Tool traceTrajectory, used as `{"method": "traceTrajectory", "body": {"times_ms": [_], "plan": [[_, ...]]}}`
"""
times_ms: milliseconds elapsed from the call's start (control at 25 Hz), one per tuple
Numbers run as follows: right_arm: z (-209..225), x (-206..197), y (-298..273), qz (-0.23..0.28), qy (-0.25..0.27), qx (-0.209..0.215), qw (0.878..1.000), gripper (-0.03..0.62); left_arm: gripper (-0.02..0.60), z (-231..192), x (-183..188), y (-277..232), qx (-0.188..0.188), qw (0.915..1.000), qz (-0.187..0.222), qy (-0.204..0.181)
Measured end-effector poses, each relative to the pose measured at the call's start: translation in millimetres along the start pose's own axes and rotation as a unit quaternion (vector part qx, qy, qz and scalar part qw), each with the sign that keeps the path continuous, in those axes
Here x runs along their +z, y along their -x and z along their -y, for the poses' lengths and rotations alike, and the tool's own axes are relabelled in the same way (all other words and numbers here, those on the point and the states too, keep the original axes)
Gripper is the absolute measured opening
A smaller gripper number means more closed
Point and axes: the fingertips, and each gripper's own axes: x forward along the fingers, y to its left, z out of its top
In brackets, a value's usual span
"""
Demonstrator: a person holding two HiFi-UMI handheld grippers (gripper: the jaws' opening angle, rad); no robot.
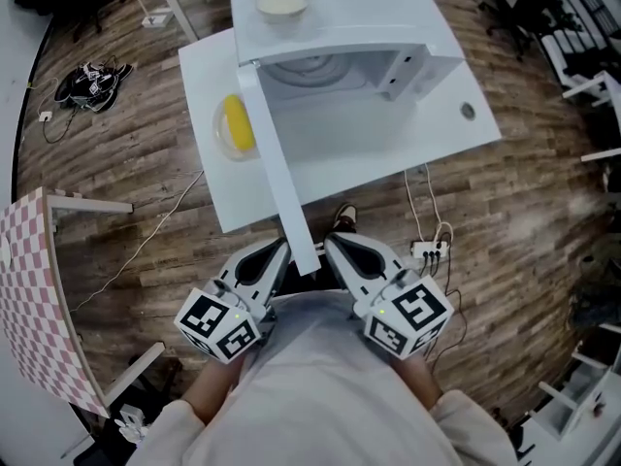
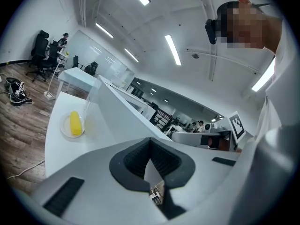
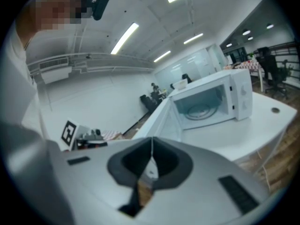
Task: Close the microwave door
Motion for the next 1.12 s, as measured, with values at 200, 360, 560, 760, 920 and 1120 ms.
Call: {"method": "traceTrajectory", "body": {"times_ms": [200, 360, 560, 760, 920, 1120], "plan": [[7.1, -1.2, 8.1, 0.004, -0.012, -0.007, 1.000, 0.023, 0.014, 6.0, -1.3, -7.9, -0.008, 0.9999, -0.006, -0.002], [15.1, 1.9, 14.9, 0.014, -0.025, -0.012, 1.000, 0.023, 0.014, 10.1, -1.8, -14.3, -0.014, 0.9998, -0.011, -0.002], [24.5, 4.6, 21.5, 0.022, -0.038, -0.013, 0.999, 0.023, 0.014, 16.6, -3.5, -24.1, -0.022, 0.9996, -0.018, -0.003], [33.2, 6.8, 26.4, 0.025, -0.042, -0.018, 0.999, 0.023, 0.014, 22.0, -3.7, -33.2, -0.027, 0.9994, -0.022, -0.003], [41.2, 7.0, 28.5, 0.026, -0.046, -0.021, 0.998, 0.023, 0.014, 25.1, -4.9, -41.1, -0.033, 0.9992, -0.024, -0.002], [51.9, 10.0, 31.2, 0.029, -0.051, -0.024, 0.998, 0.023, 0.014, 29.4, -4.9, -51.8, -0.037, 0.9989, -0.030, -0.001]]}}
